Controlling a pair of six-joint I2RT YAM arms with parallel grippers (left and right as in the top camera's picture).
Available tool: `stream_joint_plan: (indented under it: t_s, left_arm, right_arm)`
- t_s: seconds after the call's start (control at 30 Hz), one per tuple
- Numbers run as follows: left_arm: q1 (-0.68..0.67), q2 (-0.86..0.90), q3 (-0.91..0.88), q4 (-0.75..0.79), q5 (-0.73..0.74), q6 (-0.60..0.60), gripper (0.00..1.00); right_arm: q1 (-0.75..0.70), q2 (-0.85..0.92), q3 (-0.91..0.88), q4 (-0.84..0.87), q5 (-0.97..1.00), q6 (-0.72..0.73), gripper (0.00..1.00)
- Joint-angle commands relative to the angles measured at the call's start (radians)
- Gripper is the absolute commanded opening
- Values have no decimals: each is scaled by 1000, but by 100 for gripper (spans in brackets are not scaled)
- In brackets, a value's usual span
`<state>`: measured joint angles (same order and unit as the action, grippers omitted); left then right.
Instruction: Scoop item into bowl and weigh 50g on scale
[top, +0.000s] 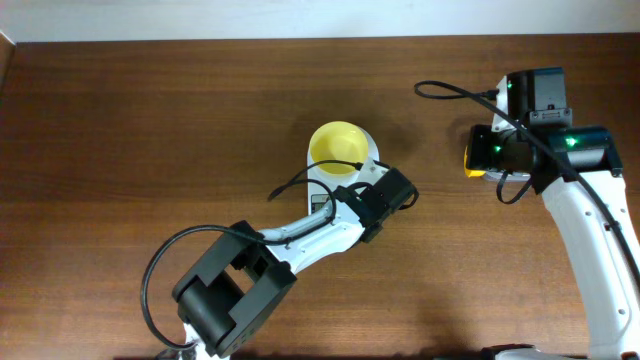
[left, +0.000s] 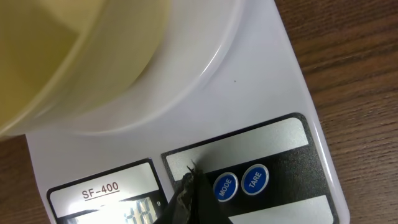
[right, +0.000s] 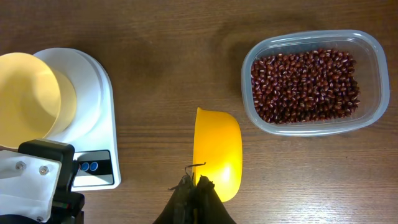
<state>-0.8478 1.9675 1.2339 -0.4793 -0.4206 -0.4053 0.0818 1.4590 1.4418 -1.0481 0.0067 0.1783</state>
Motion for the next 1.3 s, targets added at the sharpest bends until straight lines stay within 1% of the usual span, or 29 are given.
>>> stream_joint_plan:
  t_s: [0.0,0.1,0.2,0.27,0.4,0.5,0.6,0.67,1.1,1.13,1.17,1.2,1.23,1.27]
  left_arm:
    - [0,33,-9,-3,5,2,0]
    - [-1,23,6,-11,5,2,0]
    - [-1,-35,8,-55,39,2,0]
    - [-1,-77,8,-98,42,2,0]
    - [-2,-181,8,-135,43,2,0]
    - [-2,-270,8,-220,43,2,0]
    - [-2,-313,8,-283,70,2,0]
    - [-2,-319,8,-297,104,2,0]
    - [-2,-319,8,-301,103,2,0]
    - [-2,-319,8,-301,103,2,2]
    - [-2,-319,8,-301,103,2,17]
    - [-2,-319,8,-301,103,2,24]
    - [-2,-319,8,-301,103,2,27]
    - [-2,-319,8,-301,103,2,33]
  right_arm:
    - [-5,2,22,-3,12,-6,4]
    - [-5,2,22,-3,12,-6,4]
    - [-5,2,22,-3,12,-6,4]
    - [-5,2,22,-3,12,-6,4]
    - [-5,2,22,-4,12,-7,4]
    - [-5,2,22,-4,12,-7,4]
    - [-5,2,22,-3,12,-7,4]
    - [-5,2,22,-3,12,-7,4]
    - [-5,2,22,-3,5,-7,4]
    - [-5,2,22,-2,5,-11,4]
    - [-5,2,22,-2,5,-18,4]
    - [-5,2,22,-2,5,-18,4]
    - [-5,2,22,-2,5,-18,4]
    - [-5,2,22,-3,5,-18,4]
